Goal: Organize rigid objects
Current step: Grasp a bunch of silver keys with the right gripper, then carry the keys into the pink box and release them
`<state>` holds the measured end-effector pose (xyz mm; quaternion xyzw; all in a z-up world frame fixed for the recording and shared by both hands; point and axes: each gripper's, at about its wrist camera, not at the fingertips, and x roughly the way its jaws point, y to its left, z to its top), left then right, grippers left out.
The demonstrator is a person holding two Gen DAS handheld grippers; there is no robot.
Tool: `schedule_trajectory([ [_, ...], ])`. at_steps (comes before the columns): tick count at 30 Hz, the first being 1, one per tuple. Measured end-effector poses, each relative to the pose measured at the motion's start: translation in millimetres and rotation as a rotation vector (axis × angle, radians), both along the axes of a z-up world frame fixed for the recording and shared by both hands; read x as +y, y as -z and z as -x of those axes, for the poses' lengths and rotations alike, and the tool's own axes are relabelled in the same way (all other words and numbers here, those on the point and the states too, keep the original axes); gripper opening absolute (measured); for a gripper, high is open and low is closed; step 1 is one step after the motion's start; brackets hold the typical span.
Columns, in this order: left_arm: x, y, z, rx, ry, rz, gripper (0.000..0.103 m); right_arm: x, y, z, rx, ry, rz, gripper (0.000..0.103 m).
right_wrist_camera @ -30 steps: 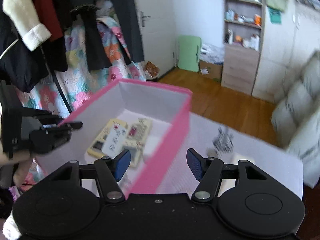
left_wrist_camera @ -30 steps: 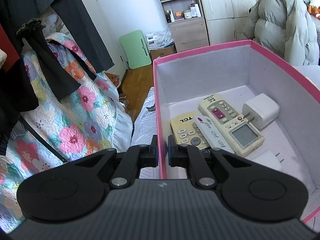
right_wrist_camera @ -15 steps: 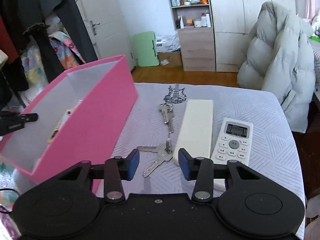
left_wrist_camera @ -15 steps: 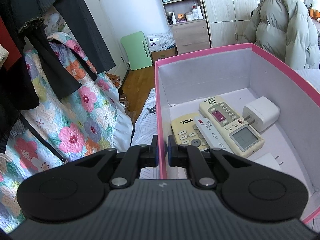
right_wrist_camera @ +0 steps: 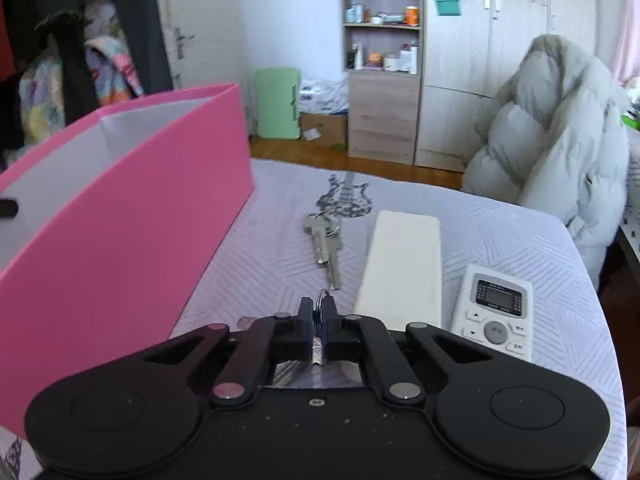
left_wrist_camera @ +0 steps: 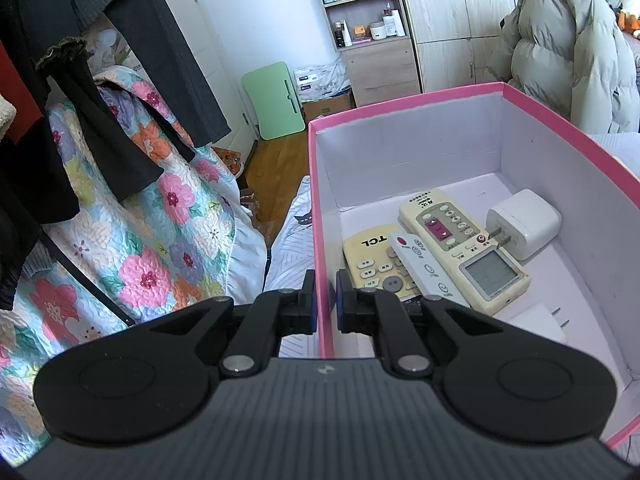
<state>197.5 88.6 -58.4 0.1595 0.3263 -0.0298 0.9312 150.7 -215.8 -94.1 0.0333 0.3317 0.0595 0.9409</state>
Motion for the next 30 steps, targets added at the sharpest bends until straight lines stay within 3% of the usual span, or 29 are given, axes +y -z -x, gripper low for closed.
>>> schedule_trajectory([
  [7, -0.2, 0.3, -0.4, 0.000, 0.000, 0.000, 0.008, -7.8, -45.5, 21.0, -0.091, -0.052, -0.196, 0.005],
  [13, 0.2, 0.5, -0.5, 0.000, -0.002, 0.001, 0.008, 11.3, -101.6, 30.7, -0.213, -0.146, -0.183, 0.005],
  [18, 1.2, -0.8, -0.8, 0.000, 0.000, 0.000, 0.008, 36.1, -132.2, 20.3, -0.231, -0.262, -0.189, 0.005],
  [23, 1.0, -1.1, -0.4, -0.001, 0.000, 0.006, 0.008, 66.2, -139.7, -0.9, -0.185, -0.369, -0.200, 0.005],
  [30, -0.1, -1.2, -0.9, -0.002, 0.007, -0.002, 0.008, 113.9, -103.7, -41.6, -0.044, -0.440, -0.122, 0.005],
])
